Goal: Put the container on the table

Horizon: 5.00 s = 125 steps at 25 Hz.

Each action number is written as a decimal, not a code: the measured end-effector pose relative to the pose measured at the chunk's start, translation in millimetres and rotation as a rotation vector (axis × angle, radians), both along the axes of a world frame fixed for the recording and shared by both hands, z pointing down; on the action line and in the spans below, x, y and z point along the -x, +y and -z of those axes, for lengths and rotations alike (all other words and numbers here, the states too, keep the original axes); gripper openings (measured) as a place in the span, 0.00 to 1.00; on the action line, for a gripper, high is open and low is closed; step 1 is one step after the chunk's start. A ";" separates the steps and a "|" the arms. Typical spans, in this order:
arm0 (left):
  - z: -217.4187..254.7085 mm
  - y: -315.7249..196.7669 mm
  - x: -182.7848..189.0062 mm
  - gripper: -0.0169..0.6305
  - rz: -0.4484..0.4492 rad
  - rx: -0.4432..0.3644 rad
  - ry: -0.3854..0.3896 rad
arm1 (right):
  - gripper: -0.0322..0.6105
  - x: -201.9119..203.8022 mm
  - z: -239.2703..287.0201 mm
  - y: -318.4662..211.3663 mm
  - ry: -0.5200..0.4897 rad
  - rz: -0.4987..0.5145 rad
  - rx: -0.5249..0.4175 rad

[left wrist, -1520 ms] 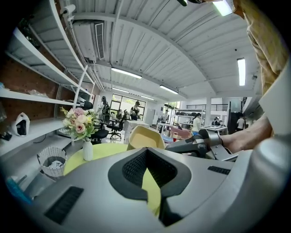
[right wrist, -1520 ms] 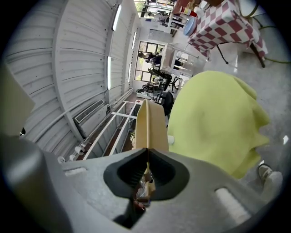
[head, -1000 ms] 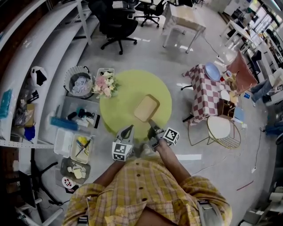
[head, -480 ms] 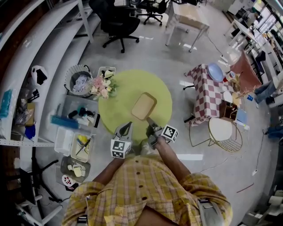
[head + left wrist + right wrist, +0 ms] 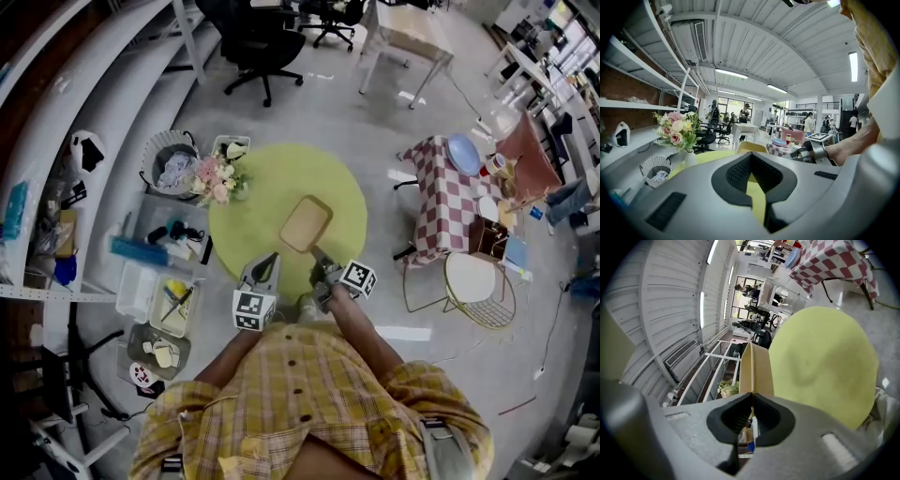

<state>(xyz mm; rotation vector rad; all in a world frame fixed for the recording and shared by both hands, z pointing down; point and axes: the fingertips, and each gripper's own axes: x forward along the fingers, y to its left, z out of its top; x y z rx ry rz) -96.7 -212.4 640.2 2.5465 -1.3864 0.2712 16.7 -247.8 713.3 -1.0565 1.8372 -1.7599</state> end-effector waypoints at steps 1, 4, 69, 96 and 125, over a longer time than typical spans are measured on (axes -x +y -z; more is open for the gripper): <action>-0.4 -0.2 -0.7 0.03 -0.001 -0.002 -0.003 | 0.07 -0.9 -1.8 -0.2 0.001 -0.001 0.005; -3.4 -0.7 -1.6 0.03 -0.003 0.000 -0.008 | 0.07 -4.1 -8.5 -0.9 0.005 -0.005 0.014; -11.2 -13.2 5.7 0.03 0.042 0.042 -0.063 | 0.07 -19.1 -135.0 -49.9 0.037 0.014 0.227; -5.8 -10.5 9.0 0.03 0.077 0.054 0.003 | 0.15 -19.3 -151.8 -46.5 0.068 0.039 0.310; -12.2 -9.1 -3.9 0.03 0.039 0.058 0.038 | 0.12 -41.3 -107.4 -24.7 0.080 0.032 0.168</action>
